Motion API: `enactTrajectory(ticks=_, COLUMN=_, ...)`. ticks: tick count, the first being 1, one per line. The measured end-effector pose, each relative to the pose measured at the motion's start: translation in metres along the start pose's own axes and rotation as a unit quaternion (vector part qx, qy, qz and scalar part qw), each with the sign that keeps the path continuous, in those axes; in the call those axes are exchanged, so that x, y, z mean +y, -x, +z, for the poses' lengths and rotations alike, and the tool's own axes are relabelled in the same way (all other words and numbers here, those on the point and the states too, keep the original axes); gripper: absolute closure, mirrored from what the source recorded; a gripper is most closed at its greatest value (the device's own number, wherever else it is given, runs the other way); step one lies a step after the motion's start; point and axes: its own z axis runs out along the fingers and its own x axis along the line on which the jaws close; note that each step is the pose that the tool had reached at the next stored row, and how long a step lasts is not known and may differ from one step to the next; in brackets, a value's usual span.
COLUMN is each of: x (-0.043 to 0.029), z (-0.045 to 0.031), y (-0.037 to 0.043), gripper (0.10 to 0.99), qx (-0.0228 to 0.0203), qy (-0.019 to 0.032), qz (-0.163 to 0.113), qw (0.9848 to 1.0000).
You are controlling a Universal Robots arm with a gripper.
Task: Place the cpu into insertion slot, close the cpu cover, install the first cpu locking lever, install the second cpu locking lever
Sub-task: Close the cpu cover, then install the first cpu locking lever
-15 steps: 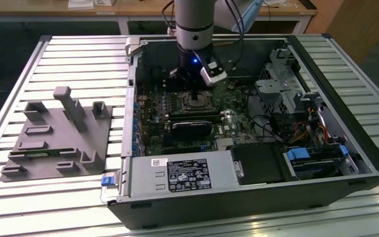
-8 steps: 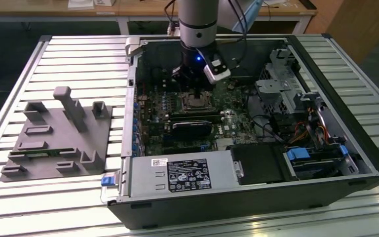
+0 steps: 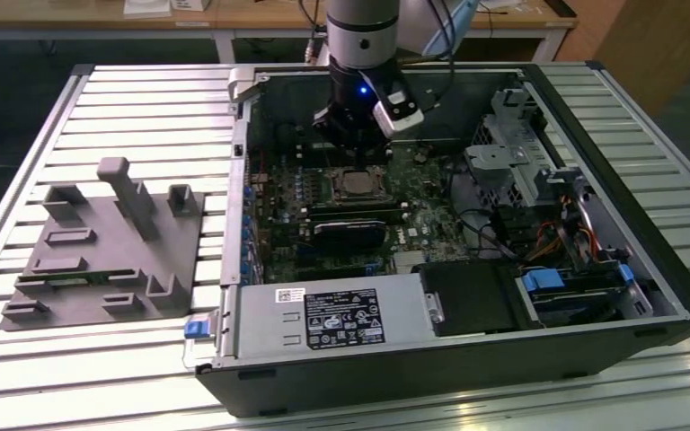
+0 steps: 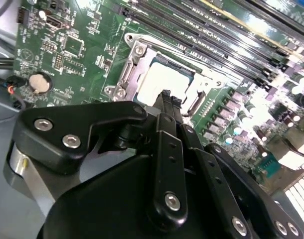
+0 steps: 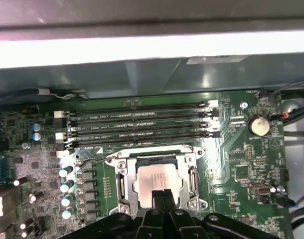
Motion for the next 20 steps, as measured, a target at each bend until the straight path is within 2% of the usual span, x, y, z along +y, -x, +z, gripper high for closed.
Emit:
enactTrajectory(ticks=15, x=0.0001, z=-0.0008, y=0.0001, gripper=0.98, qx=0.0, qy=0.0001, qz=0.0, qw=1.0)
enactTrajectory(ticks=20, x=-0.0004, z=-0.0012, y=-0.0049, gripper=0.98, qx=0.0, qy=0.0001, qz=0.0, qw=1.0)
